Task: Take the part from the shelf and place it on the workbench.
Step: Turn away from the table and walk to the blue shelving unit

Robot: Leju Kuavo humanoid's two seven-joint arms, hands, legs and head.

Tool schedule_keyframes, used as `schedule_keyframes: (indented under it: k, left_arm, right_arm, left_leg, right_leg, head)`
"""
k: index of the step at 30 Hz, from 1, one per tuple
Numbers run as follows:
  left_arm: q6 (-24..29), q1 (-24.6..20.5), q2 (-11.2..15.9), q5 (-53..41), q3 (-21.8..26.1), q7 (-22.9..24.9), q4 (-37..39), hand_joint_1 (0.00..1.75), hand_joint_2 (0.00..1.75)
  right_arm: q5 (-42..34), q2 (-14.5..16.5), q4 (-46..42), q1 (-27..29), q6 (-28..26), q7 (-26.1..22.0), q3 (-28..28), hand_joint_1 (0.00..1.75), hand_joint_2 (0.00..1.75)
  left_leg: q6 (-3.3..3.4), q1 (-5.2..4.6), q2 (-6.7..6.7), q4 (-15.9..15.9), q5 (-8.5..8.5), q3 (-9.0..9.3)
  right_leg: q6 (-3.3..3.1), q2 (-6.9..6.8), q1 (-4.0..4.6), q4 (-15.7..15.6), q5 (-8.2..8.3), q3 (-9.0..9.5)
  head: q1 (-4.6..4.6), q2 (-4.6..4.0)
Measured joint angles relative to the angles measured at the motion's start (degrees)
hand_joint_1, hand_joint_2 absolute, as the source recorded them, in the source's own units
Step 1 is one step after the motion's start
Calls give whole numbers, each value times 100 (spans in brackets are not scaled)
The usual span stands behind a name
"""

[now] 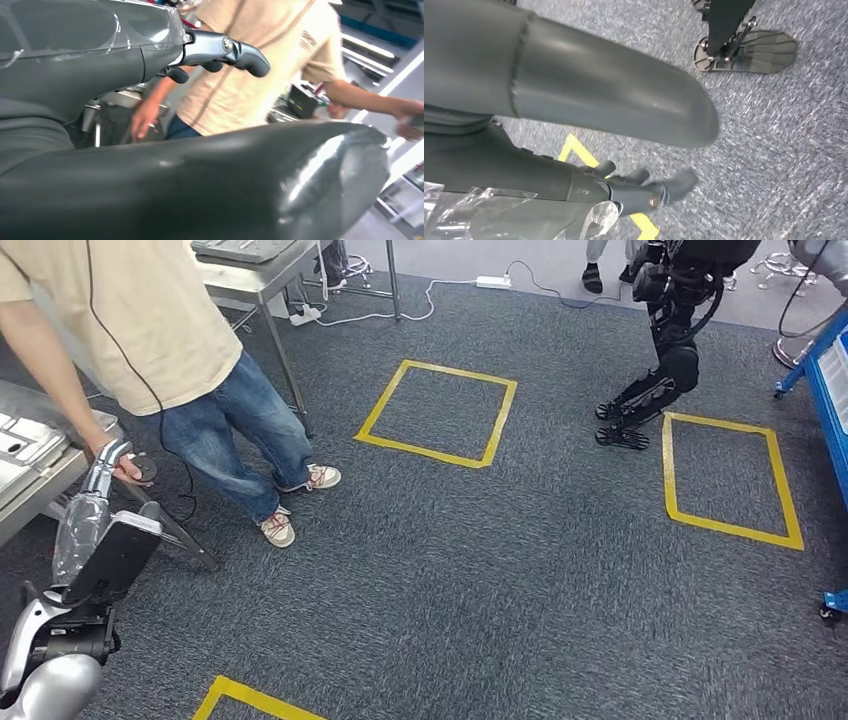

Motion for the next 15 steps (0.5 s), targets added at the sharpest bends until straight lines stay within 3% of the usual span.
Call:
schedule_keyframes:
  k: [2,4,5,6,7,9,11,13,14,15]
  left_arm:
    - [8,3,-2,20,10,-20,4,0,0]
    - [13,27,-3,33,16,-27,19,0,0]
    - [15,44,-5,39,16,-32,28,0,0]
    - [16,58,-6,46,16,-40,38,0,0]
    - [17,66,-7,52,16,-51,46,0,0]
    - [20,62,-7,71,20,-79,55,0,0]
    - [22,53,-8,90,27,-103,58,0,0]
    - [24,44,-9,100,31,-122,63,0,0]
    - [24,37,-12,103,30,-131,64,0,0]
    - [25,25,-16,105,28,-140,66,0,0]
  right_arm:
    - [8,-2,0,-4,1,-1,-1,0,0]
    - [12,-1,-1,-6,11,-1,-2,0,0]
    - [14,0,-1,-6,16,-1,-3,0,0]
    - [17,0,-2,-5,24,-1,-7,0,0]
    - [19,0,-1,-5,28,-1,-14,0,0]
    - [20,8,-1,-7,36,-2,-33,0,0]
    - [22,19,0,-10,38,-2,-46,0,0]
    - [26,20,0,1,39,-2,-52,0,0]
    - [28,16,0,9,40,-1,-56,0,0]
    - [31,12,0,12,40,2,-61,0,0]
  left_leg:
    - [-37,22,-252,511,-316,-217]
    - [-37,16,-433,1379,-701,-626]
    - [-32,14,-461,1670,-778,-774]
    - [-21,13,-476,1747,-745,-824]
    - [-5,12,-494,1569,-605,-752]
    - [54,3,-667,703,-199,-357]
    - [101,-20,-825,73,24,-83]
    - [134,-51,-781,-27,59,-52]
    - [164,-45,-728,-49,90,-42]
    - [200,-40,-673,-74,123,-31]
  right_leg:
    - [-62,96,-16,-10,26,-8]
    - [-100,214,-3,-9,43,-28]
    - [-111,285,3,-8,52,-37]
    - [-118,358,8,-7,62,-43]
    - [-118,430,10,-7,72,-46]
    - [-94,567,12,-3,97,-51]
    - [-45,683,18,0,124,-76]
    - [23,785,9,-21,160,-105]
    - [53,786,0,-13,165,-121]
    - [77,705,3,61,113,-164]
  head:
    - [-9,0]
    - [-16,0]
    - [-18,0]
    - [-19,0]
    - [-19,0]
    - [-19,0]
    - [-20,0]
    - [-21,0]
    - [-21,0]
    - [-16,0]
